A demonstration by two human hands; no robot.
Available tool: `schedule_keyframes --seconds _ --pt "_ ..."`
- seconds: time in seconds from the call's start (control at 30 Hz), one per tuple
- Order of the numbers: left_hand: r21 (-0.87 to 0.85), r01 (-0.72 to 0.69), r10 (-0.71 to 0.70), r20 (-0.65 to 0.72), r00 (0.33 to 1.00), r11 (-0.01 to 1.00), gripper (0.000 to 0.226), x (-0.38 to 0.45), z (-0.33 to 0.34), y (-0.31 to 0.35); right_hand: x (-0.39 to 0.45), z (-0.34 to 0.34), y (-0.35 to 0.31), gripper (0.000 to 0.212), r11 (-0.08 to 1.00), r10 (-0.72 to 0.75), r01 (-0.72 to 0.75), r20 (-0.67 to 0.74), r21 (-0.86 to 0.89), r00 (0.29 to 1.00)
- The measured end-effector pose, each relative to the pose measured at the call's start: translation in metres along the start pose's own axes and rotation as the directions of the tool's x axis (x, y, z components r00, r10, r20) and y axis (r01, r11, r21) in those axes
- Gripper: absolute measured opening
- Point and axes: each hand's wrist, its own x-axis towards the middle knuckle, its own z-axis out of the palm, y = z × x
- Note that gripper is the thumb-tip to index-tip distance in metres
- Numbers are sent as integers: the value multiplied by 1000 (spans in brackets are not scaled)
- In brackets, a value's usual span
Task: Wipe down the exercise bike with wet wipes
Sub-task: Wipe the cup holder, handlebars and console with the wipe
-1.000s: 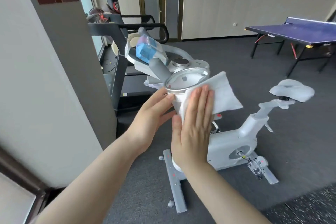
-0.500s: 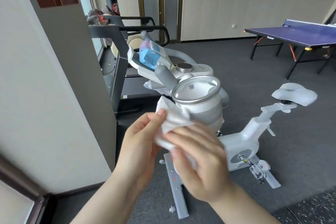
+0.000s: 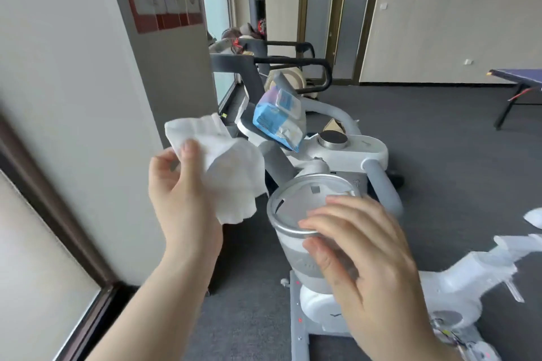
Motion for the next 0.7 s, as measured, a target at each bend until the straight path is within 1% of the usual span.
schedule_keyframes --seconds 0.03,0.07,0.1,0.13,0.17,0.2,0.23,0.27,0.3,0.33,0.37,0.4,0.43,0.47,0.5,0.53,0.57,0.6,0.63,0.67,0.7 --pt "-1 -107 107 -23 994 994 15 5 10 -1 1 0 1 17 1000 -2 2 -22 15 1000" --pt "6 -211 211 -8 977 977 15 8 20 -2 2 -1 2 16 1000 -11 12 -44 28 999" --pt "44 -312 310 53 949 949 15 11 28 -6 2 -1 4 15 999 -20 23 -56 40 998" --pt "137 -410 388 159 908 902 14 14 33 -15 3 0 6 16 998 -36 39 -62 49 997" --pt "270 -508 430 300 851 818 11 17 37 -26 3 0 8 16 997 -54 58 -61 52 997" --pt "373 -600 424 454 784 708 9 21 37 -36 4 1 10 16 996 -72 75 -64 49 995" --pt "402 -694 401 600 692 597 15 25 34 -46 4 1 12 17 995 -88 91 -65 45 994" --pt "360 -779 387 713 585 514 22 28 30 -53 4 2 14 18 994 -105 108 -69 36 992" --pt "301 -832 377 783 494 465 28 33 26 -58 5 3 16 19 992 -118 120 -67 30 991" --pt "268 -852 366 815 450 451 32 36 25 -60 4 4 17 20 991 -129 131 -64 21 990" --pt "266 -833 354 812 464 485 32 39 25 -59 4 5 17 20 990 -140 141 -60 17 988" --pt "284 -774 339 776 533 565 29 37 24 -58 4 7 19 20 988 -149 150 -58 19 987" --pt "303 -664 303 710 635 683 26 33 26 -57 4 8 19 18 987 -155 156 -57 23 986" --pt "309 -510 229 631 742 803 25 27 27 -56 3 9 19 16 986 -160 162 -63 26 985" --pt "291 -343 138 548 825 893 30 20 28 -57 2 10 19 17 986 -159 161 -57 37 986" --pt "250 -201 57 483 874 947 35 13 28 -56 1 9 17 21 987 -145 147 -38 68 989" --pt "195 -88 -7 440 898 977 37 6 28 -55 3 7 15 26 986 -90 91 -12 139 996" --pt "148 4 -65 411 909 989 37 0 28 -55 9 3 13 29 963 15 -21 23 267 1000" --pt "110 79 -116 395 911 991 35 -6 26 -55 20 -2 14 32 898 157 -171 68 405 985" --pt "87 133 -156 396 905 987 33 -9 23 -55 35 -9 16 35 822 275 -296 116 487 955" --pt "62 160 -172 407 897 985 32 -11 20 -53 55 -15 19 34 778 324 -366 172 511 930"
